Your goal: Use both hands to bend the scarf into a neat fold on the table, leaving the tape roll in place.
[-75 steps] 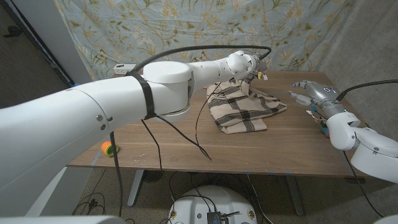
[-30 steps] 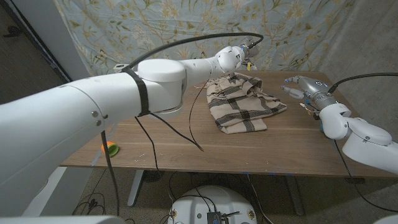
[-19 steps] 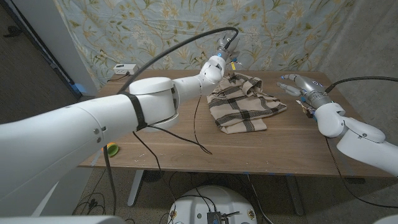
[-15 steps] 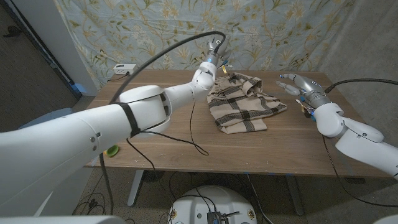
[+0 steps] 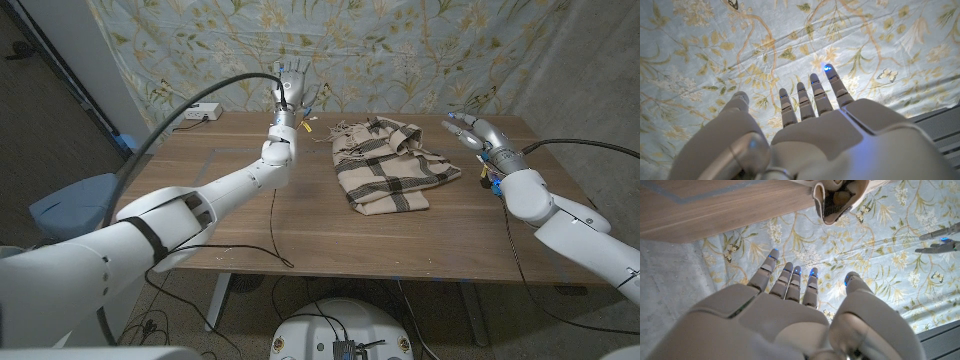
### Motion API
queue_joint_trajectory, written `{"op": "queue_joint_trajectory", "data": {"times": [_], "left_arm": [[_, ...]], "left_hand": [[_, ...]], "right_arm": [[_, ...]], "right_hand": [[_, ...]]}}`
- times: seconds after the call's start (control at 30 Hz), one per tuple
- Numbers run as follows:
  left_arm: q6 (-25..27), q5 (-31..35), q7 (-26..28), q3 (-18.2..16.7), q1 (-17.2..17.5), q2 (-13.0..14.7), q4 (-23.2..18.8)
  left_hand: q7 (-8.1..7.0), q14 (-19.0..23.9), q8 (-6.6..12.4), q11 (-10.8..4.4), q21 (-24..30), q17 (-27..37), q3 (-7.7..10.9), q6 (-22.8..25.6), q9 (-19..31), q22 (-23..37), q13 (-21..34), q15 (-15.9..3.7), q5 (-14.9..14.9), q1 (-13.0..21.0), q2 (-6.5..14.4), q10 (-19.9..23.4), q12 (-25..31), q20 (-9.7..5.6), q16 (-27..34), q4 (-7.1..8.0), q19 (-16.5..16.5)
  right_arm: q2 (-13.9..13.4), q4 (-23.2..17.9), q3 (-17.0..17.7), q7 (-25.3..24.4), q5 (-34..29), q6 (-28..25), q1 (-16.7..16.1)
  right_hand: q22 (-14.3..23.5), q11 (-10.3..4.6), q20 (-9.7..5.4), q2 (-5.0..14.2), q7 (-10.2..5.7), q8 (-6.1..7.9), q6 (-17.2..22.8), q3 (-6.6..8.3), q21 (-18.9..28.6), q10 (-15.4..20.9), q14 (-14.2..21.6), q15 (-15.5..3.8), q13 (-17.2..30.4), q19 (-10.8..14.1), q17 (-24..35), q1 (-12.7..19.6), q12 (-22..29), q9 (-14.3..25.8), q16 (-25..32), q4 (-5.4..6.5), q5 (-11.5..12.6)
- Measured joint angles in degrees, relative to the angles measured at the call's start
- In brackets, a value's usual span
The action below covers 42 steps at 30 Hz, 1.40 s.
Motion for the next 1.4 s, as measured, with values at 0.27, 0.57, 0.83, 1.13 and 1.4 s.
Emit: {"op": "queue_joint_trajectory", "data": {"times": [0.27,0.57,0.83,1.13,1.4], "left_arm": [[-5.19,-7.54,-6.73,-8.73,6.89,6.38,-15.58],[-12.97,-18.82,-14.54,-18.68,13.39,10.97,-30.51],[-20.66,-32.30,-21.11,-26.18,18.11,13.31,-34.73],[-25.39,-43.35,-27.16,-30.04,20.49,14.64,-34.09],[-28.16,-49.65,-31.64,-31.17,20.82,15.63,-31.25]], "left_hand": [[0.07,-3.21,-0.22,0.77,-2.55,-0.16,-0.74,-2.47,0.00,0.00,0.16,1.12,-0.22,-2.62,-0.22,-2.03,-0.66,-0.13,-0.63,0.29,-2.52],[1.01,-7.16,-0.22,1.85,-5.73,-0.16,-1.26,-5.46,-0.31,0.27,0.15,2.64,-0.22,-5.27,0.63,-5.16,-1.06,-0.01,-1.07,0.71,-6.16],[1.78,-8.96,-0.22,2.73,-7.45,-0.16,-1.07,-6.24,-0.31,0.27,0.15,3.60,-0.22,-6.40,1.75,-6.03,-1.06,0.02,-1.07,1.27,-8.69],[2.91,-11.28,-0.22,4.15,-9.32,-0.15,-0.77,-7.36,-0.30,0.54,-0.01,4.52,-0.21,-8.34,3.09,-7.46,-1.06,-0.13,-1.07,2.48,-9.88],[3.51,-12.32,-0.22,5.10,-10.17,-0.44,-0.95,-7.96,-0.30,0.54,-0.01,5.52,-0.21,-9.25,3.38,-7.96,-1.05,-0.13,-1.07,3.23,-9.88]], "right_arm": [[2.73,0.32,1.09,-0.90,3.34,3.10,-1.17],[5.82,0.68,1.88,-1.99,6.64,6.43,-1.93],[8.52,1.39,2.59,-2.61,9.78,9.00,-2.10],[11.16,2.54,2.93,-3.43,12.76,11.16,-1.44],[12.22,0.29,3.37,-7.04,12.00,8.81,-1.71]], "right_hand": [[0.14,0.14,1.18,-1.28,0.00,0.00,-1.44,-1.09,0.00,-1.12,-0.19,0.63,0.00,-0.36,0.00,-1.72,-0.20,0.00,0.00,0.66,-0.05],[0.13,0.54,0.73,-2.49,0.08,0.00,-3.40,-2.56,0.00,-2.56,-0.75,1.30,0.00,-0.35,-0.01,-3.99,-0.41,0.00,-0.25,1.23,-0.05],[-0.03,0.22,3.16,-4.13,-0.41,0.00,-4.51,-4.11,0.00,-3.88,-0.68,1.99,0.00,0.16,-0.16,-6.14,-0.41,0.00,-0.24,1.89,-0.05],[-0.02,0.12,3.73,-5.12,-0.51,0.01,-5.84,-5.00,0.00,-5.19,-0.71,2.40,0.00,-0.25,-0.17,-7.08,-0.63,0.00,-0.46,1.92,0.18],[-0.02,0.15,3.40,-5.78,-0.51,0.25,-5.83,-5.52,-0.54,-5.16,-0.90,2.58,0.00,-1.63,-0.44,-7.74,-0.63,0.00,-0.68,2.35,0.41]]}}
